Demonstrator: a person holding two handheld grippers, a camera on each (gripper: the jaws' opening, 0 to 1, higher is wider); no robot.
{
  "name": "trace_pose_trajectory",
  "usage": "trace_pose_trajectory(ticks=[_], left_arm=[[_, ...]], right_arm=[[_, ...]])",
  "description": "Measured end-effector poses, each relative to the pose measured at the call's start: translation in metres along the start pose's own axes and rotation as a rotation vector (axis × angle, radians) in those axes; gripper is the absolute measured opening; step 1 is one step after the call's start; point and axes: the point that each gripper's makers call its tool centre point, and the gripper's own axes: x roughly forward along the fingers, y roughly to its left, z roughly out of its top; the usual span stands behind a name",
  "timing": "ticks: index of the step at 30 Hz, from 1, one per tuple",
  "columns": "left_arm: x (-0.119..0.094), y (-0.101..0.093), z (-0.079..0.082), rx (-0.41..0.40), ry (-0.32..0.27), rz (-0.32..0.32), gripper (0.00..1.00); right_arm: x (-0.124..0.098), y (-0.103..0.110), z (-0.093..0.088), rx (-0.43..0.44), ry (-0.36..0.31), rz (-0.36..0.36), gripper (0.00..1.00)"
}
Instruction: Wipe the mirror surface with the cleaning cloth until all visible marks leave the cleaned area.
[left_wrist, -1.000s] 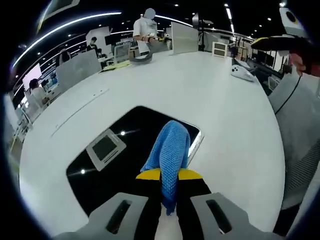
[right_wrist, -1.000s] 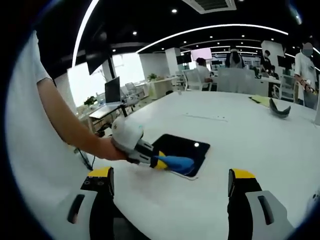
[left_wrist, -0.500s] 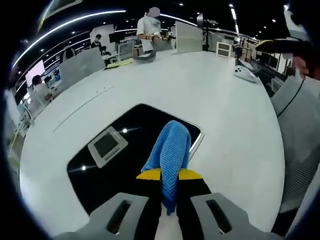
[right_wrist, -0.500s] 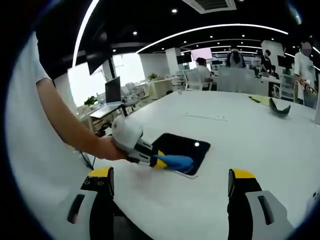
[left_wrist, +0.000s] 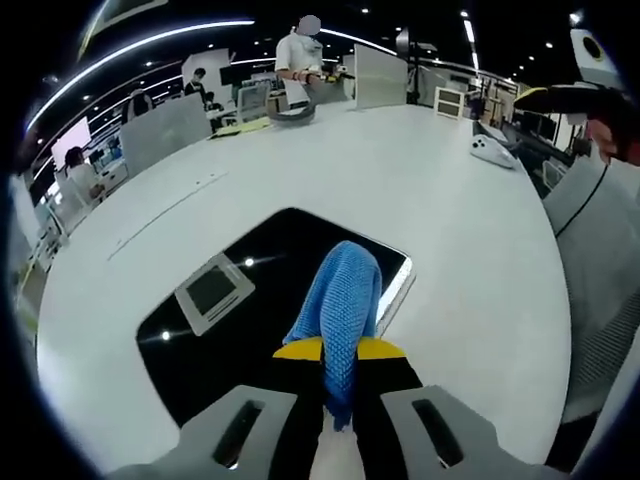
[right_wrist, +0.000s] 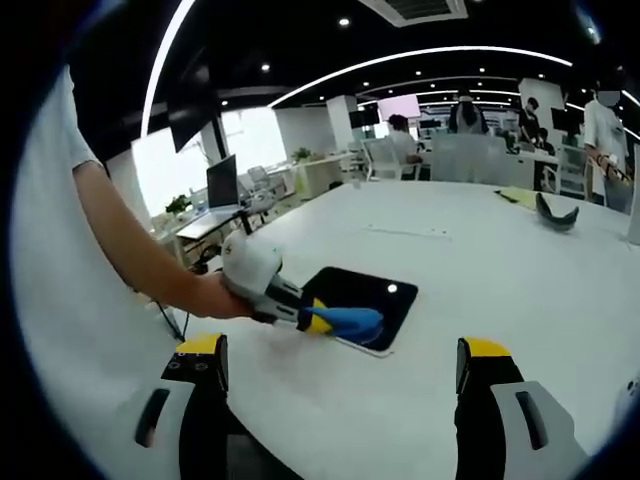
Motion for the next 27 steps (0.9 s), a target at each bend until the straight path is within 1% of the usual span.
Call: trace_pose_trajectory(ticks=[17,27], left_arm=[[0.001,0.014,0.000,0.013,-0.010,-0.005,0.06],[0.001,0.022,0.001,0.005,-0.019,0.002,0.06]], right_arm=[[0.006,-0.001,0.000,0.005,0.014,-0.005,0.94],[0.008,-0.001,0.000,0.004,0.025,-0.005,0.94]])
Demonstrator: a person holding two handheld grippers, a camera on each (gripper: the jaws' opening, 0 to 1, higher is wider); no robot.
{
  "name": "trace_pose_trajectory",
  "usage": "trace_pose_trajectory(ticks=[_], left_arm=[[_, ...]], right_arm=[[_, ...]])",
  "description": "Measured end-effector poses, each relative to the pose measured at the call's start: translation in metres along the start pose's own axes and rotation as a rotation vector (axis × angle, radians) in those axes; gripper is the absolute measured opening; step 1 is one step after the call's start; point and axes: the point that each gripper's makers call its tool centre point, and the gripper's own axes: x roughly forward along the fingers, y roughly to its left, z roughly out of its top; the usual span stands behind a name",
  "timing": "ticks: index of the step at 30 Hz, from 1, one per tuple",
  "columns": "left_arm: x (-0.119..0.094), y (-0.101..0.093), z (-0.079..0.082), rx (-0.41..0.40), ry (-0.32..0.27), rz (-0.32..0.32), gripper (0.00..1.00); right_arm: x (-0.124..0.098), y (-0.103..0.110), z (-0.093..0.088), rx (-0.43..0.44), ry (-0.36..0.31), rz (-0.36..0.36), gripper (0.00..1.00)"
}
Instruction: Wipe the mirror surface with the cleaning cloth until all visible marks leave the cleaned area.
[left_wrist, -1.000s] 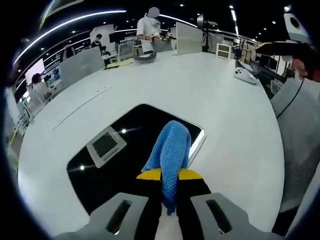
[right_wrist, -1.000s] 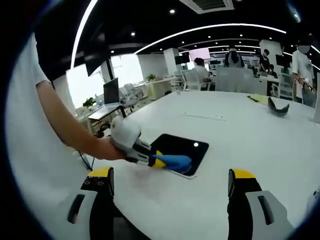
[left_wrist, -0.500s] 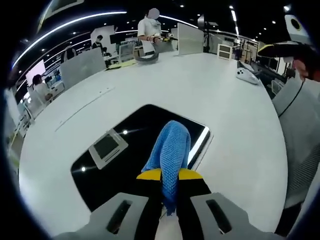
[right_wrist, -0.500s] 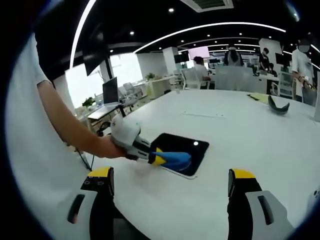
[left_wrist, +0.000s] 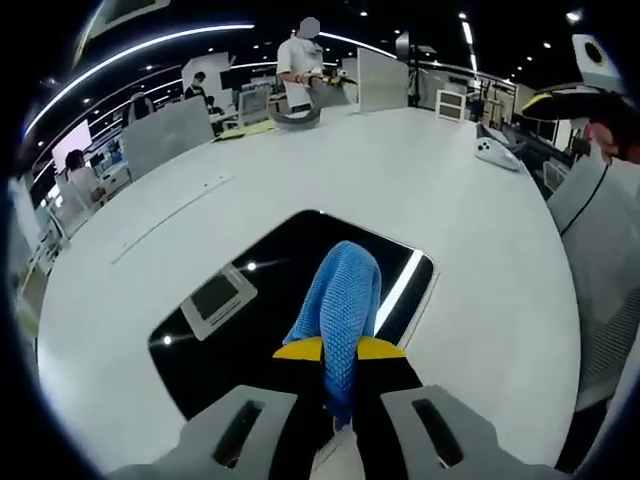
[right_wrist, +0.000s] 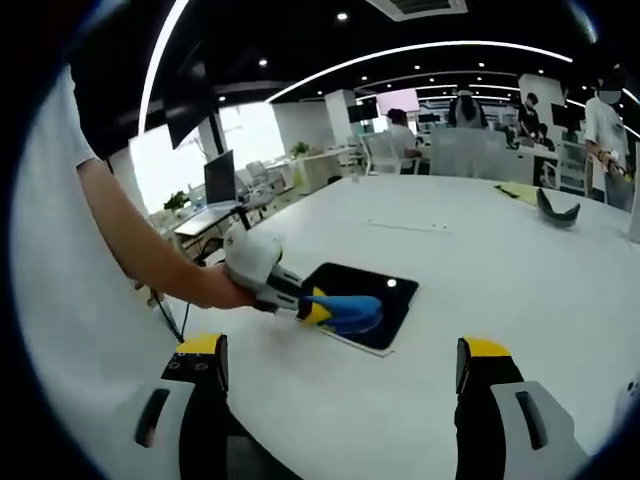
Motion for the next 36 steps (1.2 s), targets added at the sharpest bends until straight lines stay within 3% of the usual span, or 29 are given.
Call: trace_pose_trajectory(ticks=[36], left_arm=[[0.003,0.037,0.002,0.000,-0.028,0.027,0.06]], right_arm=[[0.013,-0.001,0.004,-0.011,0.032,0.017,0.94]])
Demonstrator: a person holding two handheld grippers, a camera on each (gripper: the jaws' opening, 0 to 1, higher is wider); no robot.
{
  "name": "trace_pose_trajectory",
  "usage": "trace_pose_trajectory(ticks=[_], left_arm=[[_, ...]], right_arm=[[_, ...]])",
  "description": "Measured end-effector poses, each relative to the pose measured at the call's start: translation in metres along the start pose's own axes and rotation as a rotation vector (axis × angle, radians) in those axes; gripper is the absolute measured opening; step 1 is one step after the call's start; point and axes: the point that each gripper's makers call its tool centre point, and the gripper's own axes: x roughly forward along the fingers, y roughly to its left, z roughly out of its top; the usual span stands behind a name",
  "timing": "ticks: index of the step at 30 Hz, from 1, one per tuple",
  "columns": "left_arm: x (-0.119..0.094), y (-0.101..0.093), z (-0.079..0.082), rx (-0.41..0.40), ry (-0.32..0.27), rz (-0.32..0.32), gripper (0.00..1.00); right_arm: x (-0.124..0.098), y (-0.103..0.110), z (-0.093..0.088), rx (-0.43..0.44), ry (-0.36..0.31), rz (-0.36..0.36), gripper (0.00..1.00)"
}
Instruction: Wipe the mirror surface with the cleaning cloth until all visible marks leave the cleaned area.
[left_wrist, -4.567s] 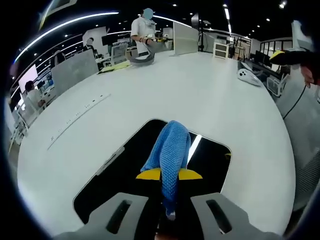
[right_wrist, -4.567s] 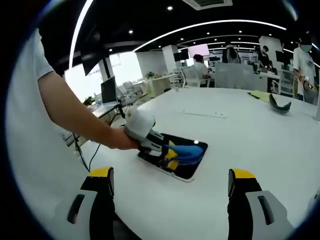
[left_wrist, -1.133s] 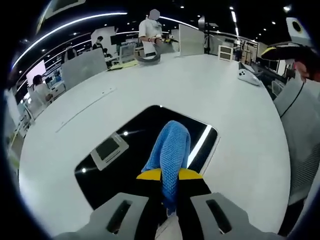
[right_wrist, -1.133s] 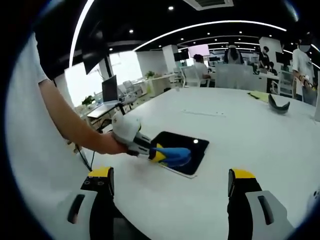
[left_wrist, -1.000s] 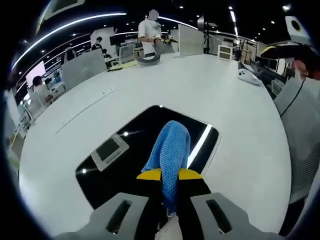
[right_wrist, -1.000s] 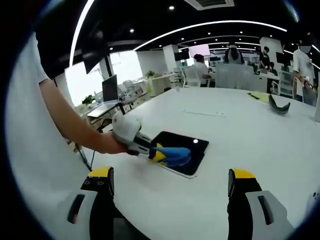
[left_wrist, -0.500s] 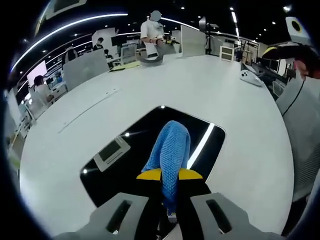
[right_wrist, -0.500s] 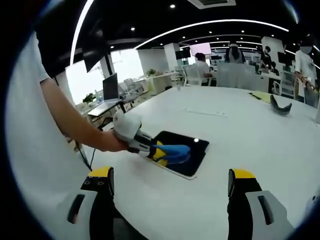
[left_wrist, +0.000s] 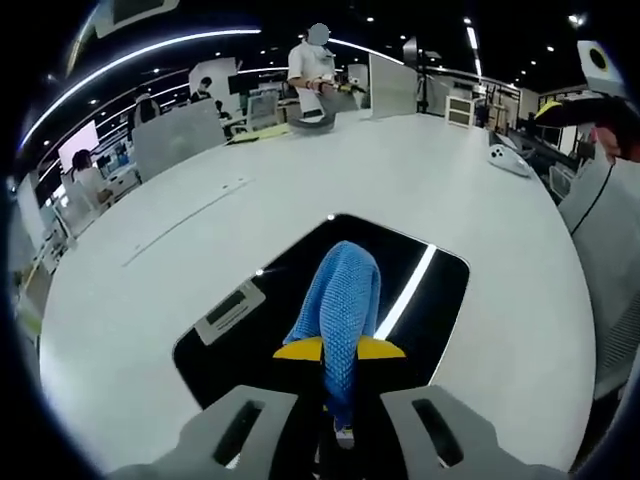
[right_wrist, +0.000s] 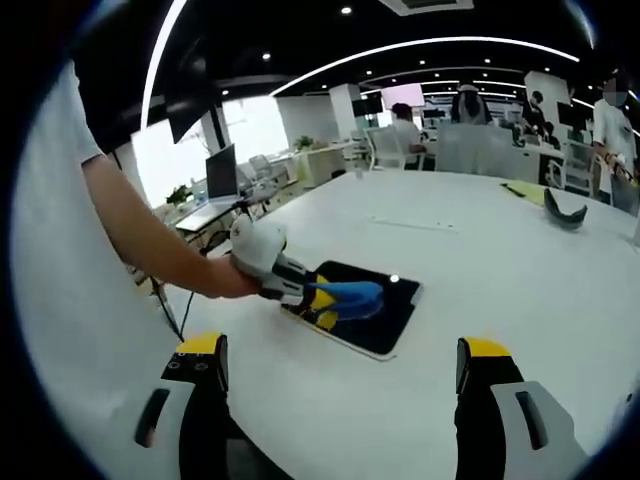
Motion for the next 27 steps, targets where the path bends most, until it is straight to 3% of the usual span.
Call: trace_pose_trajectory(ticks=[27], left_arm=[[0.002,0.035,0.001,-0.034,-0.028,0.032,0.06]], right_arm=[[0.005,-0.007,-0.002,0.027,0.012,-0.030,0.94]])
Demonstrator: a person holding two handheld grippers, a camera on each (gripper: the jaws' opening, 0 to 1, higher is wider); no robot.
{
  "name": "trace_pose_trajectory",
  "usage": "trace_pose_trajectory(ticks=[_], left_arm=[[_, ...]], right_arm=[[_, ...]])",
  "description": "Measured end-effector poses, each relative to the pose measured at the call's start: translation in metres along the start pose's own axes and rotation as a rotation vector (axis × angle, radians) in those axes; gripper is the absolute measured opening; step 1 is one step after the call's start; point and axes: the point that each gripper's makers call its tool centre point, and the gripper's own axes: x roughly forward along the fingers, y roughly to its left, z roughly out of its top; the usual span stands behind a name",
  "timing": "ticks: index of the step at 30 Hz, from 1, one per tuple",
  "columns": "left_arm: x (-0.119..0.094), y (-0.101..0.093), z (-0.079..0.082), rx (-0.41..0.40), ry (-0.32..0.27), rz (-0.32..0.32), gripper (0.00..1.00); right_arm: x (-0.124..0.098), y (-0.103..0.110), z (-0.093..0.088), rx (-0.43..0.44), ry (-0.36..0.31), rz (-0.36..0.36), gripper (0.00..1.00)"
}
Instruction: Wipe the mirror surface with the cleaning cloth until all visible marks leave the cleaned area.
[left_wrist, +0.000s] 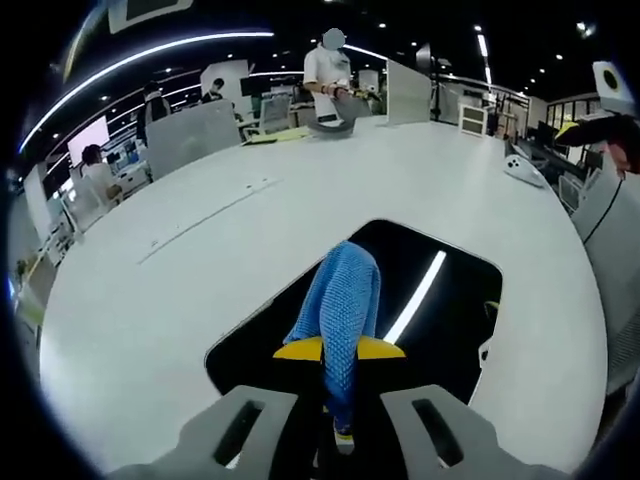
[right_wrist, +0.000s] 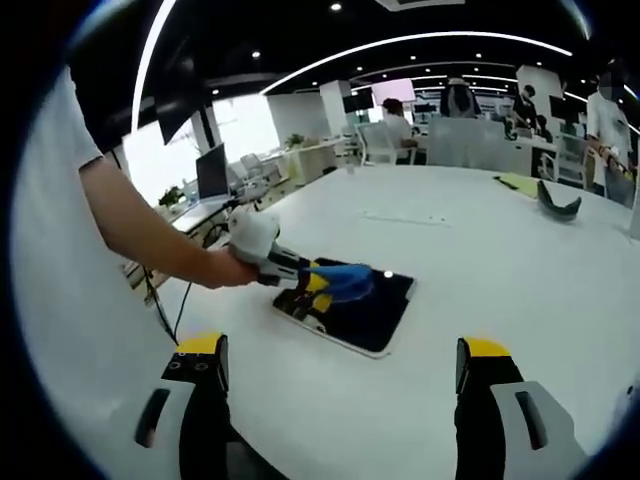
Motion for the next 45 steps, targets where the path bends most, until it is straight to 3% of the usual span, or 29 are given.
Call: trace_pose_trajectory(ticks=[12,45], left_arm=[[0.003,0.020,0.001,-0.011,-0.002,0.016,0.06],[0.011,0.051,0.006,0.020,0.030,0.041,0.06]], right_arm=[[0.003,0.001,-0.004,0.001,0.018,0.001,0.94],[0.005,0.002,0.000,-0.008,0.023,0.005,0.93]])
